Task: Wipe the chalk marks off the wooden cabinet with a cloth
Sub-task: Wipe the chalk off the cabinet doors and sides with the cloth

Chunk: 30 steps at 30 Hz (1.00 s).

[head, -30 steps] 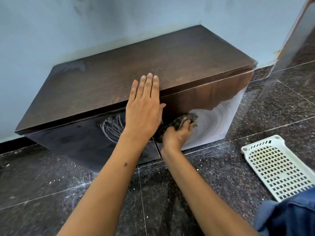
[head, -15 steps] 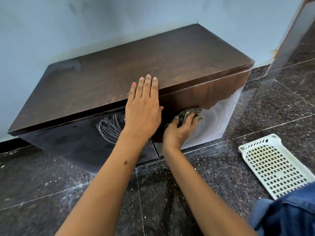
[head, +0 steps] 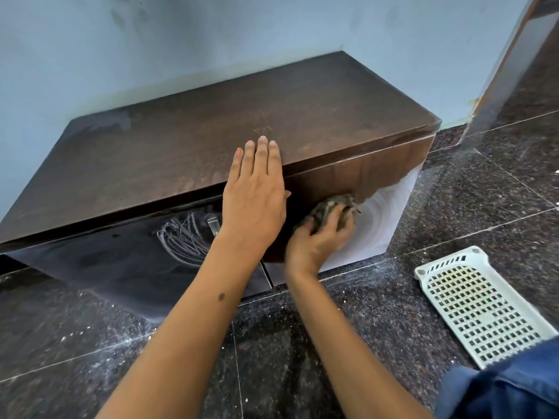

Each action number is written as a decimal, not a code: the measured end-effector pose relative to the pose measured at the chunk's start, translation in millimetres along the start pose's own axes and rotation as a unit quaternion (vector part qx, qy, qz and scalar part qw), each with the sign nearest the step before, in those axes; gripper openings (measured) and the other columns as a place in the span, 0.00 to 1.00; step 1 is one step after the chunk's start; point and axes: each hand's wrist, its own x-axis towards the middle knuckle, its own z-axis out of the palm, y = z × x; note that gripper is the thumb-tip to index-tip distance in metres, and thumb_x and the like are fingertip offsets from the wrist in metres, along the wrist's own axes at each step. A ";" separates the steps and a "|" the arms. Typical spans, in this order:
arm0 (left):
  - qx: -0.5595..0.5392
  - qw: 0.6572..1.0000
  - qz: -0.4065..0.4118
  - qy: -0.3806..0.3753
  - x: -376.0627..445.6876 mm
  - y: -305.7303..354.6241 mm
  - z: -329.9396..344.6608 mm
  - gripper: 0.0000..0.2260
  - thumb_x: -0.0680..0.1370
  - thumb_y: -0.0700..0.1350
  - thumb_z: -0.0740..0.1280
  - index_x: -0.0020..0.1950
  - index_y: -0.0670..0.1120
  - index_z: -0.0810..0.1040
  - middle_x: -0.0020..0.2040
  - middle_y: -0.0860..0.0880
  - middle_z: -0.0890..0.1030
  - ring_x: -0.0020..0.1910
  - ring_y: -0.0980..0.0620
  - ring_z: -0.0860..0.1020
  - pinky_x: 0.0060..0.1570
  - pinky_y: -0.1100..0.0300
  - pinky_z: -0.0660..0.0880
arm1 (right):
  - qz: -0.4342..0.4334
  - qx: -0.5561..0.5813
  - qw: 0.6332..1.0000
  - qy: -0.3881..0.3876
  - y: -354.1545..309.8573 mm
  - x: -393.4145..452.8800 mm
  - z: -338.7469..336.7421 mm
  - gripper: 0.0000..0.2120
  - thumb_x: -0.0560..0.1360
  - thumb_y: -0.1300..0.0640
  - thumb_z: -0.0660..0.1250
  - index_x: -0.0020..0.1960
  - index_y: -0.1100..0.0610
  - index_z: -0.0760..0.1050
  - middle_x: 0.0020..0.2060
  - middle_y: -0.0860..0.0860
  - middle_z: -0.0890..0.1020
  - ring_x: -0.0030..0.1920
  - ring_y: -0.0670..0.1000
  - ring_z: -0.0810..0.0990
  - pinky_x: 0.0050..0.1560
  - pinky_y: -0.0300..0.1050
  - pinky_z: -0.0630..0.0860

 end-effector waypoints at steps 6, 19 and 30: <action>-0.022 1.000 0.016 0.011 3.9 7.8 0.8 0.32 0.78 0.49 0.63 0.75 0.37 0.54 0.76 0.39 0.57 0.75 0.42 0.54 0.74 0.50 0.49 | -0.051 0.032 0.998 0.002 12.2 -11.5 4.6 0.32 0.71 0.76 0.59 0.73 0.63 0.62 0.74 0.58 0.55 0.74 0.54 0.55 0.71 0.37 0.56; -0.002 0.999 0.043 0.028 14.8 14.3 3.8 0.32 0.76 0.47 0.65 0.75 0.37 0.56 0.75 0.40 0.60 0.75 0.43 0.57 0.73 0.50 0.48 | -0.123 -0.009 0.992 0.017 -2.7 -13.7 5.3 0.31 0.73 0.73 0.59 0.74 0.61 0.60 0.75 0.56 0.55 0.74 0.49 0.51 0.70 0.28 0.45; 0.000 0.999 0.021 0.031 14.7 19.3 8.1 0.32 0.75 0.46 0.67 0.75 0.40 0.58 0.74 0.42 0.62 0.74 0.44 0.60 0.72 0.51 0.55 | -0.069 0.003 0.997 0.038 3.1 38.2 -15.9 0.31 0.71 0.74 0.59 0.73 0.64 0.61 0.74 0.60 0.58 0.73 0.52 0.55 0.73 0.38 0.49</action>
